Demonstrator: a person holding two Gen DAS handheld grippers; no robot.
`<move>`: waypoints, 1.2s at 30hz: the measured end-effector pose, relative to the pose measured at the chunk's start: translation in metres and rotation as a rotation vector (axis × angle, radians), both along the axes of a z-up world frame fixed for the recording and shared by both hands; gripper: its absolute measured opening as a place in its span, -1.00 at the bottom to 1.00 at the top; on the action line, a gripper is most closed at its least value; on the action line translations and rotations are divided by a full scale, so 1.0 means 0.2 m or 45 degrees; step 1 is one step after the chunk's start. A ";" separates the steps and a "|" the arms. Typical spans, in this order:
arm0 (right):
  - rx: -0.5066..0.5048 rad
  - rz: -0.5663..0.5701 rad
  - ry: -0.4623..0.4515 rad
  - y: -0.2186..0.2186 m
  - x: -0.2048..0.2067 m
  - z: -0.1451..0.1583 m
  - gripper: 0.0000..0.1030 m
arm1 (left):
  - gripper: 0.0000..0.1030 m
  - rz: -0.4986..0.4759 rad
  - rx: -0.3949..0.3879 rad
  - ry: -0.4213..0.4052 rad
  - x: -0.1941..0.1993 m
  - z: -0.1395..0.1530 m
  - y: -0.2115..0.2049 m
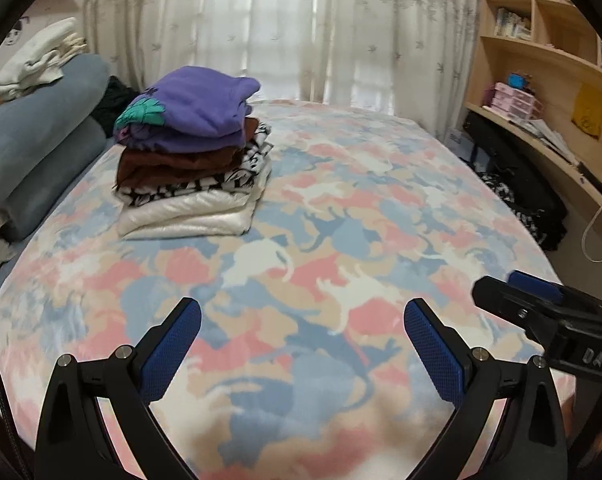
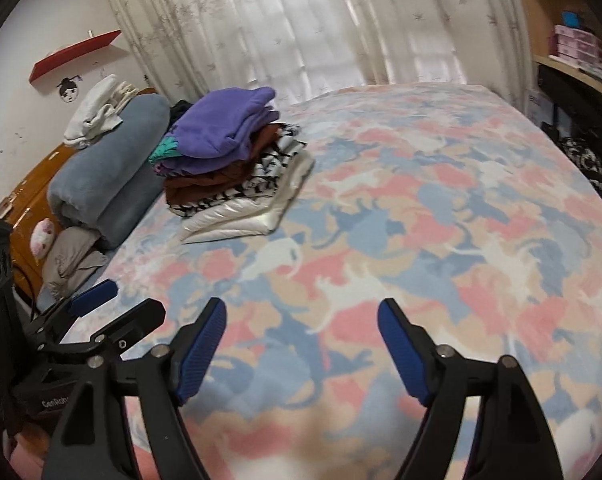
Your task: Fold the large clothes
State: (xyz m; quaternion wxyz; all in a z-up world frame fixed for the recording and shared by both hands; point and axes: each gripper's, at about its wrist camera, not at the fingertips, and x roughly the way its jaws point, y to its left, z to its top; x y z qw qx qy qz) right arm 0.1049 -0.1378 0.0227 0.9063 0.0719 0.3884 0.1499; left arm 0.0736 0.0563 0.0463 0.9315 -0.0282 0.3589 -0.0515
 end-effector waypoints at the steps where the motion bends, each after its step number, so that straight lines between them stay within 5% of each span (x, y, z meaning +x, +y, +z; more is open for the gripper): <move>1: -0.008 -0.019 -0.006 -0.01 -0.03 -0.01 0.66 | 0.95 0.022 0.016 0.008 -0.03 -0.02 -0.02; 10: -0.053 -0.126 0.042 -0.08 -0.24 -0.17 0.69 | 0.95 0.082 0.035 0.111 -0.18 -0.19 -0.08; 36: -0.056 -0.149 0.004 -0.08 -0.42 -0.13 0.69 | 0.95 0.105 0.011 0.080 -0.33 -0.10 -0.10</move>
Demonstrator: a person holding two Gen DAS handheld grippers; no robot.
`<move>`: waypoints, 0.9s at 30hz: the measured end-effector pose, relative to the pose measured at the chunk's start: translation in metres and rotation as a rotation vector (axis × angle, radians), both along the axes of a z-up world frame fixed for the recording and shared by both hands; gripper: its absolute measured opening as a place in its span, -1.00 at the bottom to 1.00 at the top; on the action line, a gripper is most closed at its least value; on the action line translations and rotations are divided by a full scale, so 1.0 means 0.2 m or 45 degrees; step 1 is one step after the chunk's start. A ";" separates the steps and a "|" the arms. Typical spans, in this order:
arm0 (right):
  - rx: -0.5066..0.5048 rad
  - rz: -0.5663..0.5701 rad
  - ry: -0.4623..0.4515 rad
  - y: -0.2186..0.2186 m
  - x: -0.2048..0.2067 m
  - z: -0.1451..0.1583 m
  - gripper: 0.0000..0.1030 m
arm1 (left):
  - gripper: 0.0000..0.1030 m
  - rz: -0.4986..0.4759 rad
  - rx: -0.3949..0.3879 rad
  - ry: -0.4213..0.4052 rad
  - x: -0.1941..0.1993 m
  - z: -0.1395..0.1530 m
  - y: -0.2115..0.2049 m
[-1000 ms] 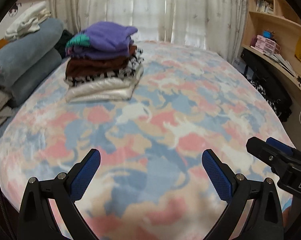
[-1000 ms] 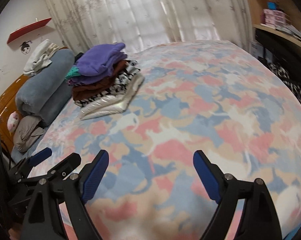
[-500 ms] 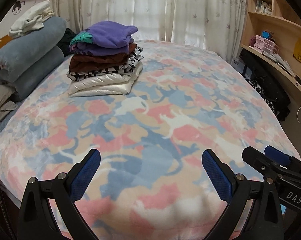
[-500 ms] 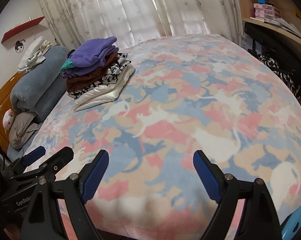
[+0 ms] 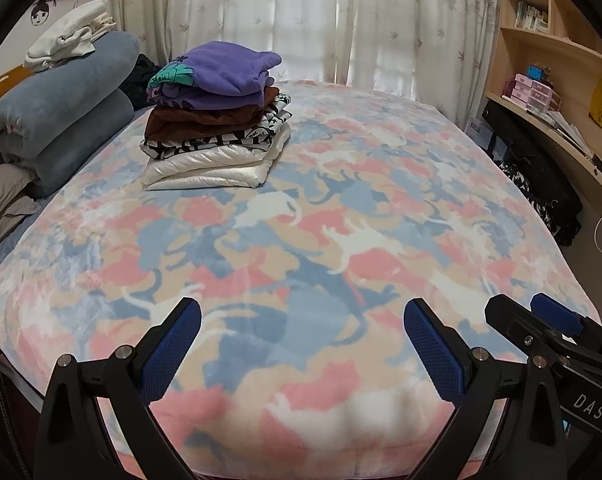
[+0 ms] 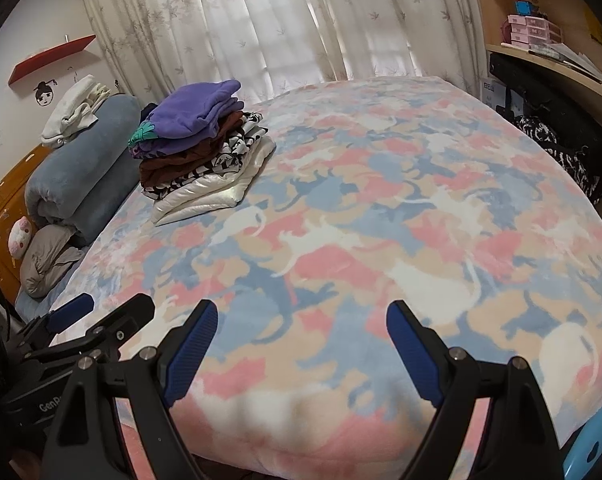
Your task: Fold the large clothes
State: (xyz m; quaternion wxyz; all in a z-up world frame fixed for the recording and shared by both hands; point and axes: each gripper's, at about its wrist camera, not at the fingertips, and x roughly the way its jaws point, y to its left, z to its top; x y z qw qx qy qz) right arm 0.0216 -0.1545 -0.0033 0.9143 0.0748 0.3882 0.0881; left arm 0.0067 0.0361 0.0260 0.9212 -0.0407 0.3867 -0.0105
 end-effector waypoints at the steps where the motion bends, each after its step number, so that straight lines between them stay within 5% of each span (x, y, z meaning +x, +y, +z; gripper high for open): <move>1: 0.000 0.001 -0.001 0.00 0.00 0.00 0.69 | 0.95 0.001 -0.001 0.001 0.00 0.00 0.00; 27: -0.040 -0.045 0.013 0.03 -0.03 -0.02 0.69 | 0.94 0.013 0.013 0.034 0.00 -0.03 0.00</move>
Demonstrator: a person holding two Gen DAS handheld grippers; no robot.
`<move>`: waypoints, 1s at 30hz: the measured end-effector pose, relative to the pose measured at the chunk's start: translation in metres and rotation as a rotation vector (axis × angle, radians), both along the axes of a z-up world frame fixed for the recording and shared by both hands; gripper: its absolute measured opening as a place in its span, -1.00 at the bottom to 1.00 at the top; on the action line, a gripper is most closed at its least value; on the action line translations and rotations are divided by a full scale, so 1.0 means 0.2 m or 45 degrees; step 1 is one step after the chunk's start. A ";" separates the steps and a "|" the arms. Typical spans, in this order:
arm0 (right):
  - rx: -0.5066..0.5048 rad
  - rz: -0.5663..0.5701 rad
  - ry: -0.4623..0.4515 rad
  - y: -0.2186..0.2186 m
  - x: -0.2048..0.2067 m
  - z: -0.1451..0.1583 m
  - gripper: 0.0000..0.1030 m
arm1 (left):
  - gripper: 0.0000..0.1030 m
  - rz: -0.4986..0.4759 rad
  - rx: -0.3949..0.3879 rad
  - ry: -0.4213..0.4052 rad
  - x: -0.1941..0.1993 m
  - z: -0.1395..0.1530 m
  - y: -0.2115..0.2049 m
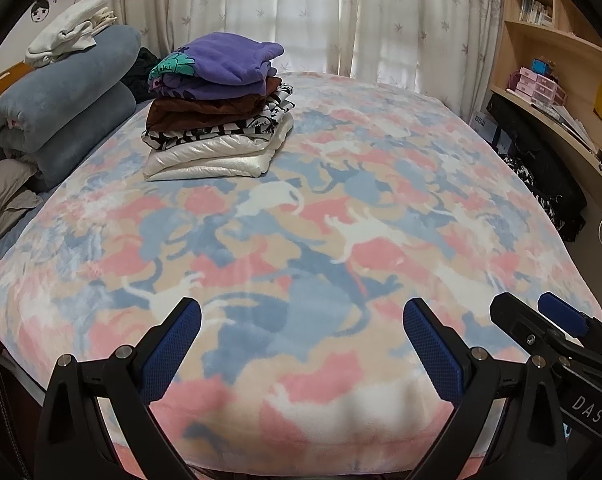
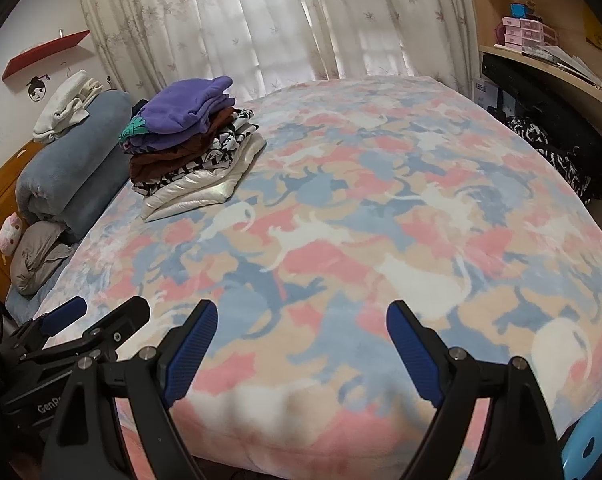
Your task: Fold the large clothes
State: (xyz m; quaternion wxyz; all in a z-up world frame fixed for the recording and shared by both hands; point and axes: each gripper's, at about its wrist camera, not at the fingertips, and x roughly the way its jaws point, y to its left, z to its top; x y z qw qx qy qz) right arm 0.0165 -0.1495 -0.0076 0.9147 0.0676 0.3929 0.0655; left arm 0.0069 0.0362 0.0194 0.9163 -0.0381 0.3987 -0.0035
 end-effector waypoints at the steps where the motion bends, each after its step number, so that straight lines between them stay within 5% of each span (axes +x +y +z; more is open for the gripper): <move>1: 0.003 -0.004 0.002 0.00 0.00 0.00 0.69 | 0.93 0.001 -0.001 0.000 0.00 0.00 0.00; 30: 0.018 -0.024 0.016 -0.01 -0.01 -0.05 0.69 | 0.91 0.006 0.007 0.021 0.01 -0.03 0.00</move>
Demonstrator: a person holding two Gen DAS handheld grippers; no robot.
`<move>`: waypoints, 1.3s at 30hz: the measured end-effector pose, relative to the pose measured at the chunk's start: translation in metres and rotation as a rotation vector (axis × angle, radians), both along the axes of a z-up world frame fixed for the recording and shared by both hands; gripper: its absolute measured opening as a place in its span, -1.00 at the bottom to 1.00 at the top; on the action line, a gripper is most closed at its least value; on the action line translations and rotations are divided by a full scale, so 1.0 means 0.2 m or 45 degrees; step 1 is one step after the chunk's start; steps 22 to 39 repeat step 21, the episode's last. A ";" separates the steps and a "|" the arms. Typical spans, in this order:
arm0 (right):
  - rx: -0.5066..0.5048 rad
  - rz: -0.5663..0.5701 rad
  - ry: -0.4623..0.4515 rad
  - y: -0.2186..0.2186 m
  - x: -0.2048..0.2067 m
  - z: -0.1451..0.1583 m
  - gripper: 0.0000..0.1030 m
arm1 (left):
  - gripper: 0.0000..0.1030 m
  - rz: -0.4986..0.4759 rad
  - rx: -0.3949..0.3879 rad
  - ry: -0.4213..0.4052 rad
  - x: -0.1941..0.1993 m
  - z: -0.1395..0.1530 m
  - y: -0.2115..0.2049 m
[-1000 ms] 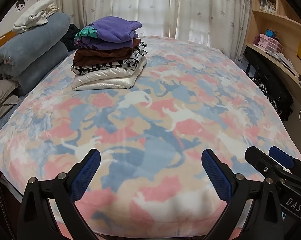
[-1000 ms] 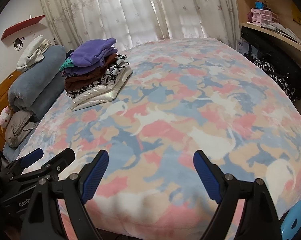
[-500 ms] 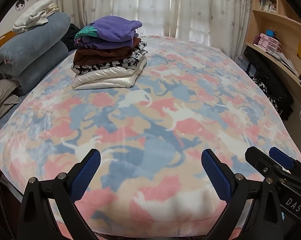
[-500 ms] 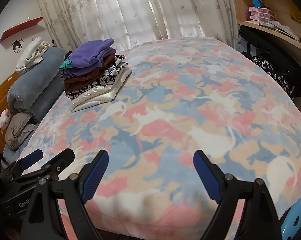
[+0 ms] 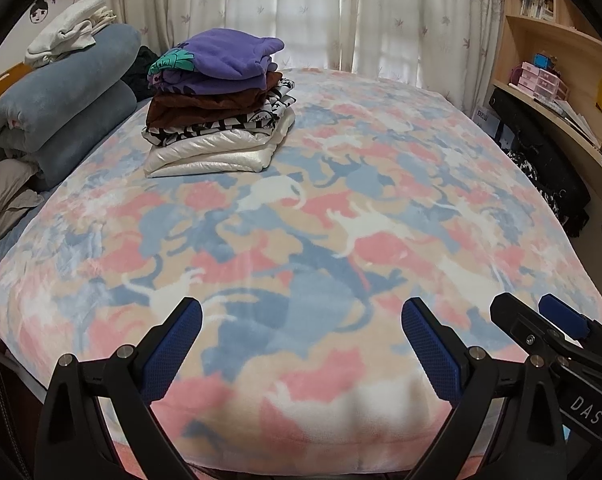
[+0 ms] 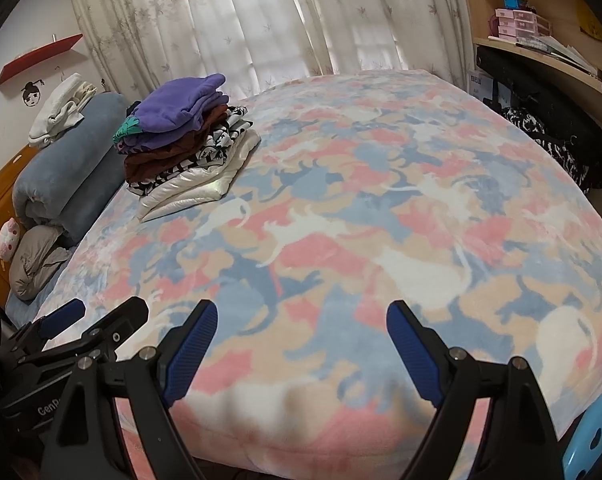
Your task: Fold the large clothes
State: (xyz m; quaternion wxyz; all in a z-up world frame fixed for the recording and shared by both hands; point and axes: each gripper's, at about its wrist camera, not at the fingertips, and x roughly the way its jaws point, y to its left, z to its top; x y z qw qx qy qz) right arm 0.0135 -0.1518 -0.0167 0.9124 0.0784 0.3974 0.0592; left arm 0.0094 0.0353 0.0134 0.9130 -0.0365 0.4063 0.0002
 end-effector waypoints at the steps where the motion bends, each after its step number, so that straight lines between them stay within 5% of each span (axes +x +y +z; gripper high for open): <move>1: -0.001 -0.001 0.000 0.00 0.00 0.00 0.69 | 0.91 0.000 0.002 -0.001 0.00 0.00 0.00; 39: -0.010 -0.004 0.026 0.02 0.02 -0.05 0.69 | 0.90 0.004 0.015 0.025 0.01 -0.06 0.01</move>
